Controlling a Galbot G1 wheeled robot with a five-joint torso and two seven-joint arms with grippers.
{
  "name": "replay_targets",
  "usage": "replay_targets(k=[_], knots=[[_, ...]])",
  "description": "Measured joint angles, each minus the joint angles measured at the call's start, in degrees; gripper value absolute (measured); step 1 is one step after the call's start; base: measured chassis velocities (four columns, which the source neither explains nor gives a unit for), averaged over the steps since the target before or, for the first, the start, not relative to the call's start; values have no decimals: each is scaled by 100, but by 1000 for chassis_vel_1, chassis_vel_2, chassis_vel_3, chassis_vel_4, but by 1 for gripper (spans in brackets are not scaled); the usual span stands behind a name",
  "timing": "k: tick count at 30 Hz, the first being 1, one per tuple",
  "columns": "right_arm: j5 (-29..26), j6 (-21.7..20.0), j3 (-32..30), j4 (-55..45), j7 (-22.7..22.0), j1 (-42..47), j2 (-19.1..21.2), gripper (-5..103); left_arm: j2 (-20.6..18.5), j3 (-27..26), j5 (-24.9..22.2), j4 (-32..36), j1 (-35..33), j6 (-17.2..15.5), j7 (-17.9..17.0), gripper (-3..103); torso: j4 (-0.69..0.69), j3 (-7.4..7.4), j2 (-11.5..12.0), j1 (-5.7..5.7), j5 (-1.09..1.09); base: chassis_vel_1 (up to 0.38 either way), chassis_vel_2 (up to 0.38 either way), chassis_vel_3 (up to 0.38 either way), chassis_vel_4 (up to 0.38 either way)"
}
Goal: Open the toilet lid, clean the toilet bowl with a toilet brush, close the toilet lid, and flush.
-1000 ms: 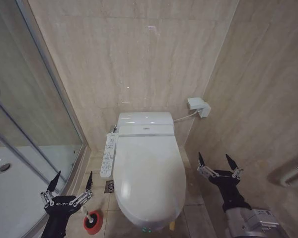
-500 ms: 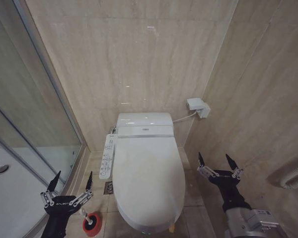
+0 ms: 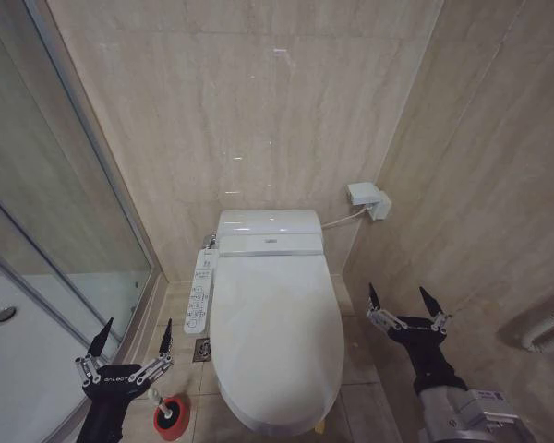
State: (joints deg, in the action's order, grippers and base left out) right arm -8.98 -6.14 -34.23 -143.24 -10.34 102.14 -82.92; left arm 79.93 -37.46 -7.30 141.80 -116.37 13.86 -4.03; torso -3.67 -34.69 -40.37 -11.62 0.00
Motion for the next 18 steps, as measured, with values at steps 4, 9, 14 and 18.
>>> replay_targets(k=[4,9,14,18], knots=[[0,0,0,0,0,0,0,100,0,0,0,0,0,0,0,100,0,0,0,-1,0,0,0,0,0],[0,0,0,0,0,0,0,100,-38,-28,-118,33,89,-226,-2,100,0,0,0,-1,0,0,0,0,0],[0,0,0,0,0,0,0,100,-98,-71,-290,90,237,-543,-7,100,-3,0,0,-1,-1,0,0,0,0],[0,0,0,0,0,1,0,100,-182,-138,-556,136,444,-1002,-6,100,0,0,0,-1,-1,0,0,0,0]])
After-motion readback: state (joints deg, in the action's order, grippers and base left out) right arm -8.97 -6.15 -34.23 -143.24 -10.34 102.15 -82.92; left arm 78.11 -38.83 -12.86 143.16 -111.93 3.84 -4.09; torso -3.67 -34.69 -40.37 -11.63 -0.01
